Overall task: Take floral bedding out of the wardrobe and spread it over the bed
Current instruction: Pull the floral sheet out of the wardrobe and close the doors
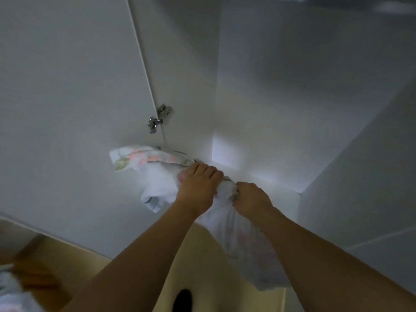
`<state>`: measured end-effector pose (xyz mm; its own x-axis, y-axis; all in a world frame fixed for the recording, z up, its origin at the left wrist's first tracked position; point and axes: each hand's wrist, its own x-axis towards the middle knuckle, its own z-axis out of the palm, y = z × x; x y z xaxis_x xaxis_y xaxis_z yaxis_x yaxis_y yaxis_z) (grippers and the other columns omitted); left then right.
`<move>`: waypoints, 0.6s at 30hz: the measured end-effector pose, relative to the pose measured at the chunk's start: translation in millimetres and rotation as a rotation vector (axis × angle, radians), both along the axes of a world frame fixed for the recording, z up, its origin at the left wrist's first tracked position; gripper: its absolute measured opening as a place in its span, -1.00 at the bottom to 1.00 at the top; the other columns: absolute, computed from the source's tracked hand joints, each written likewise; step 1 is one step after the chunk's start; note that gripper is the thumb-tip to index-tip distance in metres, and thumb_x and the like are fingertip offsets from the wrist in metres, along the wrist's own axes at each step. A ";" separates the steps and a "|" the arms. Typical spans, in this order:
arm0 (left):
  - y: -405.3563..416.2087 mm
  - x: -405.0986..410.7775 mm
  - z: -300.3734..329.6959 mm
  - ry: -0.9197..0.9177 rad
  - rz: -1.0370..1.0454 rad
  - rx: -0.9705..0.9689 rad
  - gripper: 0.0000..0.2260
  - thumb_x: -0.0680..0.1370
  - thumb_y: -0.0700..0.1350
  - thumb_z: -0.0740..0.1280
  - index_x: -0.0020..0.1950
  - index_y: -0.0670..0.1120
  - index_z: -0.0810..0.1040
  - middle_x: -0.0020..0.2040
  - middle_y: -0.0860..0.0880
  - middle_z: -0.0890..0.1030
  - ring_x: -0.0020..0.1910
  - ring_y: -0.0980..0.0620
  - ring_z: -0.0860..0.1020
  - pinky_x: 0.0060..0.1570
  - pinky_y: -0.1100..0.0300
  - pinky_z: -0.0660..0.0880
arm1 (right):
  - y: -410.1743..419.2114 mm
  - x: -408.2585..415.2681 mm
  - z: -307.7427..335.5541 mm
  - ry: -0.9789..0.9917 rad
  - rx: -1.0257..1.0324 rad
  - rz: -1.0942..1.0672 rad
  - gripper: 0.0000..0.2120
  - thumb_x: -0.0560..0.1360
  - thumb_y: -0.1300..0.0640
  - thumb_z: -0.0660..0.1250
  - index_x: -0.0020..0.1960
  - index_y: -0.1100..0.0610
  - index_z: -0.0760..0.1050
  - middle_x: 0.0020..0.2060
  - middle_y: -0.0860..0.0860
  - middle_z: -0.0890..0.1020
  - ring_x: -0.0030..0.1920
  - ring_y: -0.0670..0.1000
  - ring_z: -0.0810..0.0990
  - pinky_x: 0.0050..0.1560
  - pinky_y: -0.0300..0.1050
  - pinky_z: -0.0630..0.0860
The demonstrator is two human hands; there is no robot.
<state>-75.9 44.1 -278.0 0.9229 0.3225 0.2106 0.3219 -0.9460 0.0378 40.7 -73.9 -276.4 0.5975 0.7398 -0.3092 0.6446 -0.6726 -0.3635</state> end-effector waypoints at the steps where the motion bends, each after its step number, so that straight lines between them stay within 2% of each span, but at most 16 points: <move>1: 1.0 -10.0 0.4 -0.033 0.034 0.004 -0.51 0.39 -0.25 0.29 0.33 -0.08 0.47 0.28 -0.08 0.51 0.31 -0.15 0.41 0.44 -0.05 0.14 | 6.6 -5.7 3.9 0.015 0.005 -0.022 -0.80 0.50 0.17 0.21 0.08 0.19 0.51 0.07 0.13 0.60 0.06 0.15 0.59 0.06 -0.06 0.51; 4: 13.5 -55.7 4.2 -0.147 0.273 -0.065 -0.40 0.40 -0.24 0.32 0.46 -0.11 0.33 0.43 -0.11 0.37 0.45 -0.17 0.25 0.51 -0.07 -0.05 | 33.4 -29.4 11.7 0.080 0.009 -0.051 -0.76 0.51 0.16 0.18 0.10 0.23 0.50 0.09 0.16 0.58 0.08 0.17 0.58 0.06 -0.06 0.50; 8: 24.7 -124.0 7.2 -0.344 0.787 -0.230 -0.41 0.51 -0.11 0.29 0.50 -0.17 0.18 0.47 -0.20 0.25 0.47 -0.22 0.14 0.49 -0.12 0.01 | 70.0 -65.1 16.6 0.151 -0.015 -0.075 -0.75 0.47 0.16 0.24 0.10 0.22 0.51 0.06 0.14 0.59 0.03 0.16 0.58 -0.02 -0.11 0.49; 10: 27.7 -155.7 10.2 -0.499 1.101 -0.492 -0.42 0.53 -0.10 0.27 0.49 -0.18 0.17 0.48 -0.20 0.20 0.48 -0.20 0.10 0.47 -0.08 0.02 | 88.6 -85.0 19.7 0.175 -0.030 -0.078 -0.75 0.48 0.14 0.26 0.11 0.22 0.51 0.09 0.15 0.58 -0.01 0.14 0.57 -0.06 -0.13 0.45; 12: 34.5 -185.1 14.1 -0.632 1.455 -0.832 -0.45 0.54 -0.05 0.23 0.47 -0.21 0.19 0.46 -0.21 0.22 0.45 -0.20 0.16 0.44 -0.01 0.11 | 103.2 -101.0 20.3 0.185 -0.038 -0.069 -0.82 0.51 0.13 0.26 0.02 0.22 0.51 0.08 0.16 0.58 -0.17 0.07 0.53 -0.09 -0.14 0.43; 13: 37.5 -199.3 16.1 -0.671 1.599 -0.971 -0.45 0.54 -0.03 0.20 0.47 -0.23 0.18 0.45 -0.22 0.23 0.43 -0.20 0.20 0.42 0.01 0.16 | 108.1 -107.3 20.3 0.184 -0.039 -0.063 -0.83 0.51 0.13 0.26 0.00 0.22 0.50 0.08 0.17 0.58 -0.18 0.07 0.52 -0.09 -0.15 0.44; 14: 39.9 -214.6 16.6 -0.705 1.704 -1.056 -0.44 0.55 -0.02 0.18 0.47 -0.24 0.16 0.45 -0.22 0.24 0.42 -0.20 0.22 0.41 0.02 0.18 | 111.6 -113.0 19.9 0.181 -0.038 -0.051 -0.80 0.51 0.13 0.27 0.05 0.24 0.49 0.10 0.18 0.57 -0.11 0.10 0.54 -0.05 -0.14 0.45; 16: 43.8 -242.5 17.2 -0.856 1.796 -1.053 -0.41 0.55 -0.01 0.21 0.50 -0.23 0.11 0.48 -0.22 0.21 0.42 -0.20 0.23 0.41 0.01 0.20 | 115.2 -122.4 17.9 0.184 -0.043 -0.036 -0.65 0.51 0.13 0.28 0.22 0.28 0.43 0.16 0.19 0.54 0.09 0.16 0.54 0.06 -0.11 0.46; 18: 51.4 -262.4 15.9 -1.068 1.665 -0.980 -0.39 0.57 -0.03 0.25 0.53 -0.16 0.08 0.49 -0.18 0.22 0.41 -0.20 0.29 0.36 0.03 0.26 | 114.4 -127.7 16.2 0.187 -0.038 -0.026 -0.58 0.49 0.14 0.28 0.30 0.29 0.39 0.20 0.19 0.52 0.14 0.17 0.53 0.12 -0.09 0.48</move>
